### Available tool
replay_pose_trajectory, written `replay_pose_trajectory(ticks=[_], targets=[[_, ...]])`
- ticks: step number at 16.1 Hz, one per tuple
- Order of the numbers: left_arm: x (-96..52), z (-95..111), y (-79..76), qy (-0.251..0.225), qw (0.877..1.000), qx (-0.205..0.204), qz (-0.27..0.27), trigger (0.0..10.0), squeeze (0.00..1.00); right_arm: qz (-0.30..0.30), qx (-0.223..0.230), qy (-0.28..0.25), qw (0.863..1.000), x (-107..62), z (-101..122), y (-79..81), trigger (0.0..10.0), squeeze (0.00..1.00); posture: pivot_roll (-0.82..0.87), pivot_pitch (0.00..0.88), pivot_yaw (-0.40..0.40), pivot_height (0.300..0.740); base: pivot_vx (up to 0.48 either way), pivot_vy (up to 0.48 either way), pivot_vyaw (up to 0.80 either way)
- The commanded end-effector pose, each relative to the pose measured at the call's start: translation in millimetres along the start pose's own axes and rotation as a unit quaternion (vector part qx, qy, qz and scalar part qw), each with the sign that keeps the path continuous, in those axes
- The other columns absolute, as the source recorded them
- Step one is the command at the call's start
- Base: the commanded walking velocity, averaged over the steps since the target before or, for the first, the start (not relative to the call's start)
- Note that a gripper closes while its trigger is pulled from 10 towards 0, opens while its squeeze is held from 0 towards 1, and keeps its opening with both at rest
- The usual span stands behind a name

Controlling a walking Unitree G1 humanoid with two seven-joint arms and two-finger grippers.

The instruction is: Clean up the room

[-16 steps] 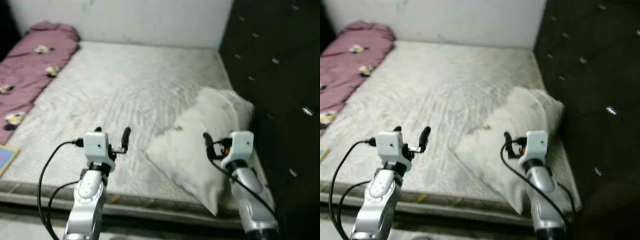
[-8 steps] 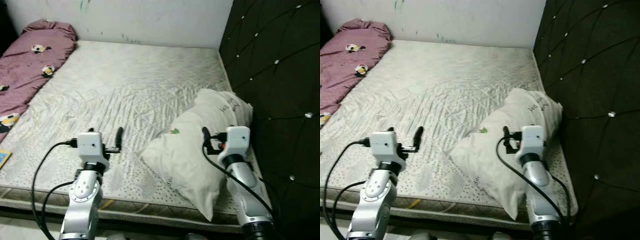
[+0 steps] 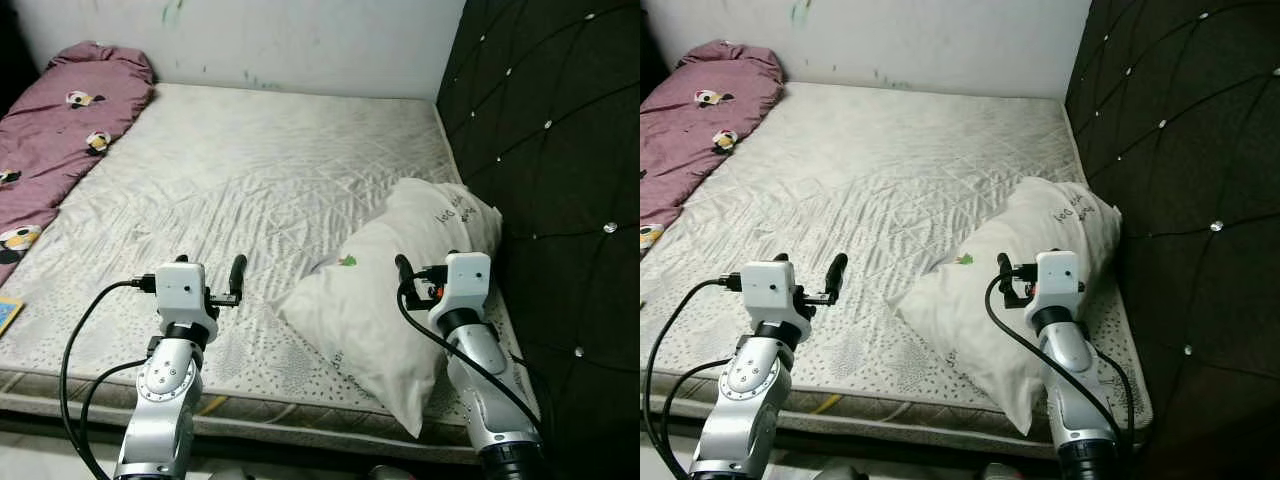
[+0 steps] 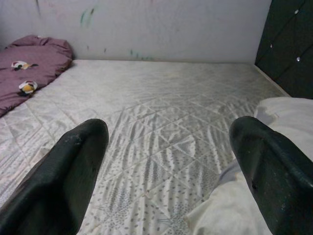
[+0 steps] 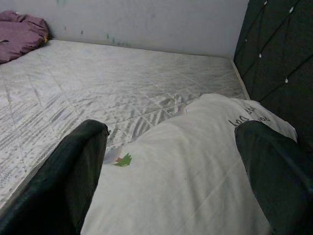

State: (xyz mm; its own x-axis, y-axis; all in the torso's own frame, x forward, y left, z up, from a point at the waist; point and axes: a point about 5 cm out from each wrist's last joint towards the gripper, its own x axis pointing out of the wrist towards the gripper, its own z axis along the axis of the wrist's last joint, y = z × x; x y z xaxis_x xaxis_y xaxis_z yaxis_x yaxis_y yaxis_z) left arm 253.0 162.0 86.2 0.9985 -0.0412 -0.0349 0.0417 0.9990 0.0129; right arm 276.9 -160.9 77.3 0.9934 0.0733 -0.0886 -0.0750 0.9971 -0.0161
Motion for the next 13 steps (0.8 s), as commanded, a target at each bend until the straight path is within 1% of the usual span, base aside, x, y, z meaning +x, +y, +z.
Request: replay_pose_trajectory(ticks=[1, 13], targets=[[1.7, -1.0, -0.8, 0.005, 1.000, 0.005, -0.007, 10.0, 0.00, -0.004, -0.002, -0.006, 1.000, 2.1, 3.1, -3.1, 10.0, 0.00, -0.03, 0.000, -0.009, 0.740, 0.000, -0.300, 0.00], [2.2, -2.1, -3.3, 0.005, 1.000, 0.001, -0.012, 10.0, 0.00, 0.007, -0.012, -0.007, 1.000, 3.9, 3.8, -2.9, 10.0, 0.00, -0.03, 0.000, -0.015, 0.740, 0.000, -0.311, 0.00]])
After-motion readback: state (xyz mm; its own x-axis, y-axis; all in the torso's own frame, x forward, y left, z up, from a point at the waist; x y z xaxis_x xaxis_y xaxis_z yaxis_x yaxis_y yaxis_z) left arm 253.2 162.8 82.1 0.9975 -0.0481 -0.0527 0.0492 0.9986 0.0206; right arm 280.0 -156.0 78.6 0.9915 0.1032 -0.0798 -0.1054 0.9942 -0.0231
